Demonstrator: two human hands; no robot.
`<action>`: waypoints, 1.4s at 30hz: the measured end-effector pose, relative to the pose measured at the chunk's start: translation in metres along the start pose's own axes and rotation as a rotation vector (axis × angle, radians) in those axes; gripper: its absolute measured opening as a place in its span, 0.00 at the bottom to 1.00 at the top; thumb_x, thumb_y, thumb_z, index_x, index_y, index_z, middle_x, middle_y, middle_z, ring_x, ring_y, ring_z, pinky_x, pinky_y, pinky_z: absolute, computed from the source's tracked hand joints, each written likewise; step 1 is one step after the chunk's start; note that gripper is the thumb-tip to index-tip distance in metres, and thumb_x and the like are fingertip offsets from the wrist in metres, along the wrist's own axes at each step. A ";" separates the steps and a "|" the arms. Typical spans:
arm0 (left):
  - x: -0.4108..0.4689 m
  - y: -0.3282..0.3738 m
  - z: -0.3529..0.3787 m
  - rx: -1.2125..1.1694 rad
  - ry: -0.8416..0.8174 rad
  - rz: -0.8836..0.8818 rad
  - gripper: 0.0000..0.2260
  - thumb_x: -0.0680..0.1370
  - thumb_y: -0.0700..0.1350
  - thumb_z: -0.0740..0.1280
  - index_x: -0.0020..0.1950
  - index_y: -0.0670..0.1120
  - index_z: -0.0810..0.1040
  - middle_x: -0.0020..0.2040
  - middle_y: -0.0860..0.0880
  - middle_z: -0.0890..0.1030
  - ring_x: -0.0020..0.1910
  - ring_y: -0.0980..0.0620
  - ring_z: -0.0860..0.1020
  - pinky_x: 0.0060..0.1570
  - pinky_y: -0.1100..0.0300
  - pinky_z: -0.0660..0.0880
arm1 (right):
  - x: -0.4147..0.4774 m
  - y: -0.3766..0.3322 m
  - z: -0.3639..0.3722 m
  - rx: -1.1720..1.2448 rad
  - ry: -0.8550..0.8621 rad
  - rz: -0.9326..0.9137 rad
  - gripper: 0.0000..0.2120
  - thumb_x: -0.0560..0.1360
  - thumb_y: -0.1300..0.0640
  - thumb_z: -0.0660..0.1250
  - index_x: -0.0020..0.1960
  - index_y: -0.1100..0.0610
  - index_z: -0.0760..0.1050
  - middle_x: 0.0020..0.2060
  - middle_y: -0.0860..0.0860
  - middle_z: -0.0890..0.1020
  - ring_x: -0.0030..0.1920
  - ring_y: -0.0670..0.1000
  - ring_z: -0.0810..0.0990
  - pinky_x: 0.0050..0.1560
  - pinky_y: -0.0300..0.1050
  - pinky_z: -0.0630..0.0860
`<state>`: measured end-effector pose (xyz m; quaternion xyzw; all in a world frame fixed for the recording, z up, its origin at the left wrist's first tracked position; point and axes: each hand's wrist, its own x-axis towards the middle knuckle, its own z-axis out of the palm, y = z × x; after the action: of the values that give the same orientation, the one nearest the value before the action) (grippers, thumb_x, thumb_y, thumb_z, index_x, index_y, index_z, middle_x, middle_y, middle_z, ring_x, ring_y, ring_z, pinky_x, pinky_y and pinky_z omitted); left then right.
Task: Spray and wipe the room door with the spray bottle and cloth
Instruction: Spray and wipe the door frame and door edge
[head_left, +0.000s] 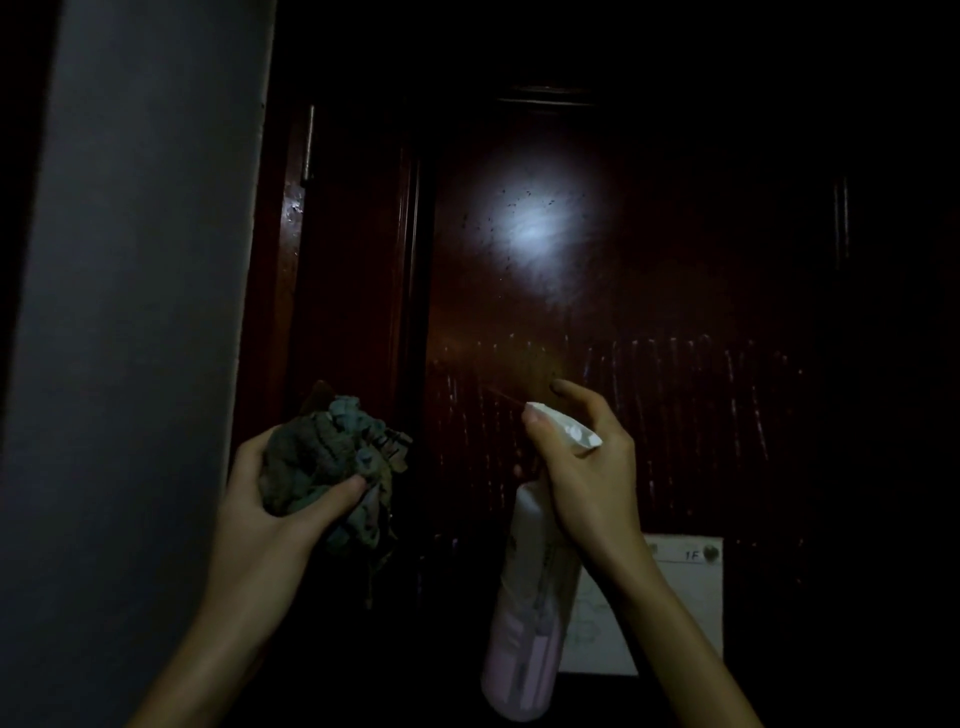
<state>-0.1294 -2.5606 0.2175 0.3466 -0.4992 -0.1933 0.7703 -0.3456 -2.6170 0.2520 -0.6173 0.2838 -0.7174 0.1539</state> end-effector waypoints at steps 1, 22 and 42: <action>0.001 -0.001 0.000 0.004 0.003 0.005 0.24 0.70 0.40 0.75 0.62 0.55 0.73 0.53 0.54 0.80 0.52 0.56 0.79 0.46 0.59 0.74 | 0.000 0.001 0.001 -0.001 0.001 -0.004 0.18 0.76 0.54 0.71 0.65 0.51 0.74 0.50 0.44 0.83 0.48 0.36 0.82 0.42 0.30 0.78; 0.002 -0.011 -0.011 0.034 0.008 0.040 0.24 0.70 0.40 0.75 0.62 0.55 0.73 0.55 0.54 0.80 0.52 0.57 0.80 0.49 0.58 0.77 | -0.011 0.026 0.004 -0.031 0.020 0.010 0.14 0.75 0.55 0.72 0.59 0.55 0.76 0.45 0.46 0.82 0.41 0.34 0.81 0.35 0.27 0.74; -0.129 -0.097 -0.037 0.128 0.217 -0.103 0.30 0.67 0.41 0.78 0.65 0.55 0.72 0.60 0.53 0.79 0.60 0.56 0.78 0.62 0.48 0.76 | -0.185 0.057 0.004 -0.012 0.089 0.241 0.11 0.74 0.59 0.72 0.53 0.48 0.75 0.38 0.44 0.83 0.39 0.38 0.81 0.36 0.29 0.76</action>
<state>-0.1466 -2.5311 0.0551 0.4389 -0.4057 -0.1618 0.7853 -0.3141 -2.5569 0.0706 -0.5471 0.3669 -0.7188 0.2223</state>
